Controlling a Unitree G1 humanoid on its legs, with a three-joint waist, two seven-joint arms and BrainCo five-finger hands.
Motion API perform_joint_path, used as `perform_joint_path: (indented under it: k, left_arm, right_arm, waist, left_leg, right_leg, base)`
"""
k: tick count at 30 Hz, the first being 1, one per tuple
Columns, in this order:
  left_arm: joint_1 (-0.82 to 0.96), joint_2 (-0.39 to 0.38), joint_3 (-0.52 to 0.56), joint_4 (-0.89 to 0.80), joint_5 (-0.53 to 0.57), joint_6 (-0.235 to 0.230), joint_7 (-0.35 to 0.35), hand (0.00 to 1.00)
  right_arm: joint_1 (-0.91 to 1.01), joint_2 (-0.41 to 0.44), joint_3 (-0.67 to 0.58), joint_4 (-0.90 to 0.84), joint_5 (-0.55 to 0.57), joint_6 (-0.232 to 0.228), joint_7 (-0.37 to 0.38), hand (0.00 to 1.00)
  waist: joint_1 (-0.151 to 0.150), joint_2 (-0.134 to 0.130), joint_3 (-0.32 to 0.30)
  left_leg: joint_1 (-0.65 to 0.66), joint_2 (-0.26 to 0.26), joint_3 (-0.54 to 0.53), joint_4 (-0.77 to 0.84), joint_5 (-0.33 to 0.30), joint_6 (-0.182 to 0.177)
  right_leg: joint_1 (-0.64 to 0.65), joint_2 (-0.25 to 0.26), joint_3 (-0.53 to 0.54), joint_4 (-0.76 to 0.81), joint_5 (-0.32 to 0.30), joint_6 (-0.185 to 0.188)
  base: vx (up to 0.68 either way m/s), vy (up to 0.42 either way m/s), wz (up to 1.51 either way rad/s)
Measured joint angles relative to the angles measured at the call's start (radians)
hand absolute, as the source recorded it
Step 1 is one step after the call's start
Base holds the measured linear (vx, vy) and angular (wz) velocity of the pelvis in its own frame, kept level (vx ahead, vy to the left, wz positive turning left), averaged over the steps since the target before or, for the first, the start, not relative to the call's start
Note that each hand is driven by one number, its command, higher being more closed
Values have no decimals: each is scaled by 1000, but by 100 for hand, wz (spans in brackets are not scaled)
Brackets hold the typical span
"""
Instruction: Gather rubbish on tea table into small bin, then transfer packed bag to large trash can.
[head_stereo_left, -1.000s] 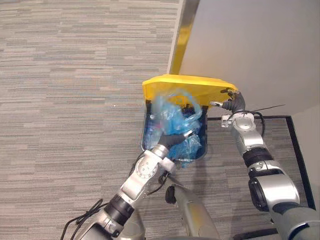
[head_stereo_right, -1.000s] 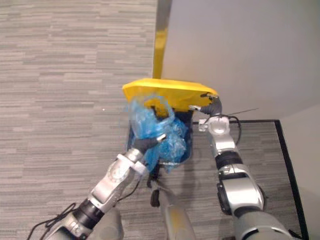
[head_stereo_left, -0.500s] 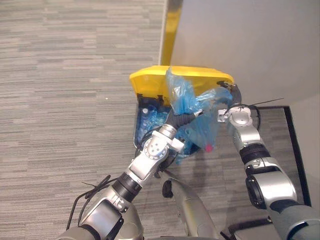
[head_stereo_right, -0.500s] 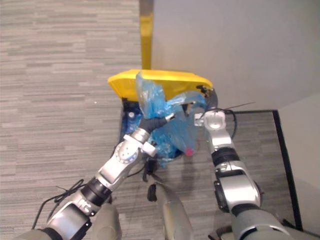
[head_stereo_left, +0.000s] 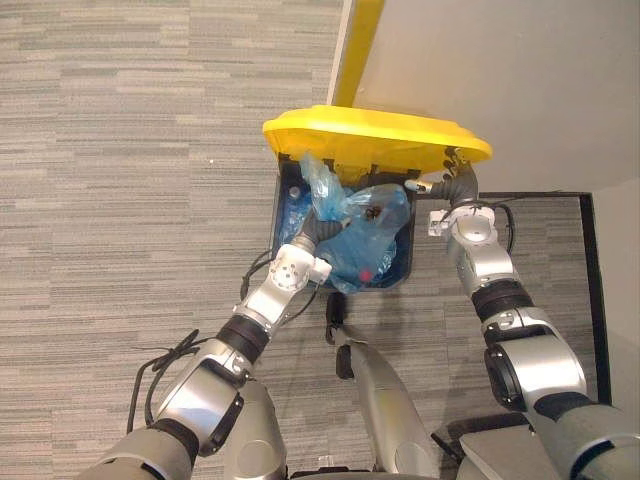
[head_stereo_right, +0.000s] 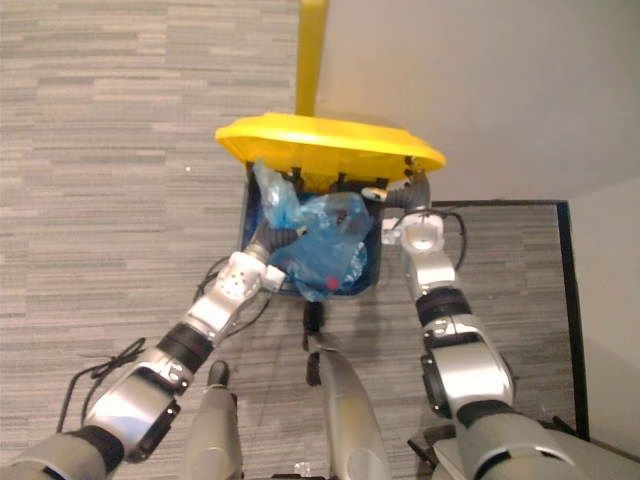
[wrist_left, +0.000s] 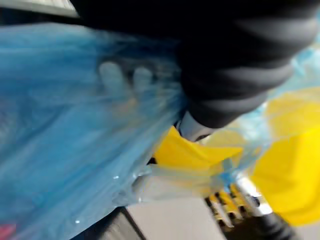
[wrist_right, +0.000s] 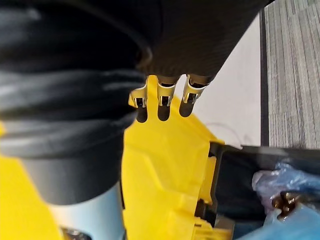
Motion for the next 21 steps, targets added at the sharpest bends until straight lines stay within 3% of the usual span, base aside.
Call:
perform_joint_path:
  k: [11,21]
  left_arm:
    - [-58,-16,19,126,109,34,10,0]
    - [-49,8,38,140,204,50,10,0]
  right_arm:
    - [-18,33,-1,-8,0,0,0,0]
    - [-14,35,9,-7,-2,8,9,0]
  waist:
    - [6,-2,11]
    - [-1,-2,11]
  left_leg:
    - [31,1,33,-54,17,-1]
    - [74,-8,32,-87,34,3]
  right_leg:
    - [-5,3,23,-3,7,-11]
    - [29,-7,21,-11,7,-9]
  base:
    - [33,42,-5]
    - [0,12,1]
